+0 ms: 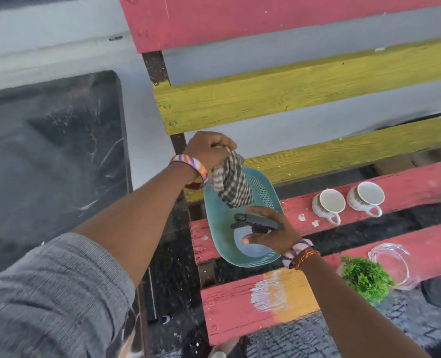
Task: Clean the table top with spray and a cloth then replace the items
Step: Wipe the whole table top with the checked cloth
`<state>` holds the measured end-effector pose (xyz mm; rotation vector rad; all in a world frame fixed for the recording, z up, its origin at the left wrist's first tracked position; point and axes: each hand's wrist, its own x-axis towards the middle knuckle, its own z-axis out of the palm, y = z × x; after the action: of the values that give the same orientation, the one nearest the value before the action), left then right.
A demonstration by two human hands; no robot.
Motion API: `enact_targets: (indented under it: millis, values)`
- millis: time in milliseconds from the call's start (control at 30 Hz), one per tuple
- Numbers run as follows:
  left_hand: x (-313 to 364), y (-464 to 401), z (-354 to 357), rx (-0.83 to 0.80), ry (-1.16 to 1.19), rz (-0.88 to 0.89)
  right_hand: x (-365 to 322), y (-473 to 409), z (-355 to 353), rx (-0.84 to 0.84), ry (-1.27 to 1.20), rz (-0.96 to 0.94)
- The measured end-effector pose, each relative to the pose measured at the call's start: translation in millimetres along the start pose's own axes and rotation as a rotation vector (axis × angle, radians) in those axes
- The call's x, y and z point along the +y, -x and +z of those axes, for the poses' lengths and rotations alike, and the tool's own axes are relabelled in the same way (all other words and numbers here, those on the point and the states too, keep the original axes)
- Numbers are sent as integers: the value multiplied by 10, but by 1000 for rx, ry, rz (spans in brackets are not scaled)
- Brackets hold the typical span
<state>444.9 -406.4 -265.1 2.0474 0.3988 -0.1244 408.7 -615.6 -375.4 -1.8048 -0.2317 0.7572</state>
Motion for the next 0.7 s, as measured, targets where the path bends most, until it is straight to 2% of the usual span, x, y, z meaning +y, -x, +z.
enact_targets:
  millis: [167, 300, 367, 467, 533, 600, 633, 700]
  values:
    - [171, 198, -286, -24, 199, 14, 63, 206, -68, 119, 204, 45]
    - [282, 246, -448, -22, 467, -5, 111, 259, -246, 224, 224, 163]
    - [220, 764, -983, -37, 585, 57, -235, 609, 179, 390, 284, 117]
    - [338, 809, -1042, -42, 601, 73, -432, 616, 92, 727, 403, 96]
    - [364, 1010, -1160, -55, 598, 121, -675, 662, 237, 887, 415, 9]
    - [361, 1245, -1382, -58, 604, 167, -1074, 807, 525, 904, 310, -134]
    - [363, 1445, -1543, -58, 604, 197, -1337, 933, 750, 848, 187, -195]
    - [383, 1714, -1756, -65, 618, 224, -1775, 1050, 1133, 600, -111, -190]
